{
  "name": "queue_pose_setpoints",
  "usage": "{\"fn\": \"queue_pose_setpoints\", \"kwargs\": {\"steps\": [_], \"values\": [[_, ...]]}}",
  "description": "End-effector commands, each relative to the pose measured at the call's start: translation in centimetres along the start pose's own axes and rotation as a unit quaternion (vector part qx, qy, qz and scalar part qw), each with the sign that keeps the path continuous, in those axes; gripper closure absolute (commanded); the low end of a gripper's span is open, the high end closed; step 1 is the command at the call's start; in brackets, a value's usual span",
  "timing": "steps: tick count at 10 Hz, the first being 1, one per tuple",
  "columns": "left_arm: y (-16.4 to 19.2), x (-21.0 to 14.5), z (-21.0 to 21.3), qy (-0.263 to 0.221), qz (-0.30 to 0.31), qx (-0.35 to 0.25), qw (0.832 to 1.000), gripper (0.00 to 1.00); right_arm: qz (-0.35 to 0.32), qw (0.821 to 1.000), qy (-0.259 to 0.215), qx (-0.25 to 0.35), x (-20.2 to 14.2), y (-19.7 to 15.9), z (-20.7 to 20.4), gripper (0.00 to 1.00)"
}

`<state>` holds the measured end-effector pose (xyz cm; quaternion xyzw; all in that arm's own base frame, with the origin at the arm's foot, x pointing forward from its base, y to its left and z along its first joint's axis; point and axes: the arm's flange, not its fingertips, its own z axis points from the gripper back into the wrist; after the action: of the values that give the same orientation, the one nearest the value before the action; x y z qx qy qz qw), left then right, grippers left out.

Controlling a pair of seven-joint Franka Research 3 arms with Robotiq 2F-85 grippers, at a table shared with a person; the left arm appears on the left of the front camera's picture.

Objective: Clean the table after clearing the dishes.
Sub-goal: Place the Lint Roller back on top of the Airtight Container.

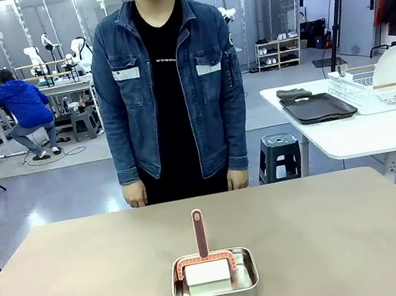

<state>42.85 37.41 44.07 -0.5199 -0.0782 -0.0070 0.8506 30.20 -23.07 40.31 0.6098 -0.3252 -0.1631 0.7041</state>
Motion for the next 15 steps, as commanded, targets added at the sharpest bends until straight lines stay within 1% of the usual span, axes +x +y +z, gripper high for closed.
{"fn": "queue_pose_setpoints", "kwargs": {"steps": [1, 15], "values": [[-0.27, -0.61, -0.24, -0.003, 0.007, 0.011, 1.000, 0.00, 0.002, 1.000, -0.002, 0.005, 0.08, 0.26, -0.11, 0.00], [-0.27, -0.61, -0.24, -0.003, 0.007, 0.011, 1.000, 0.00, 0.002, 1.000, -0.002, 0.005, 0.08, 0.26, -0.11, 0.00]]}}
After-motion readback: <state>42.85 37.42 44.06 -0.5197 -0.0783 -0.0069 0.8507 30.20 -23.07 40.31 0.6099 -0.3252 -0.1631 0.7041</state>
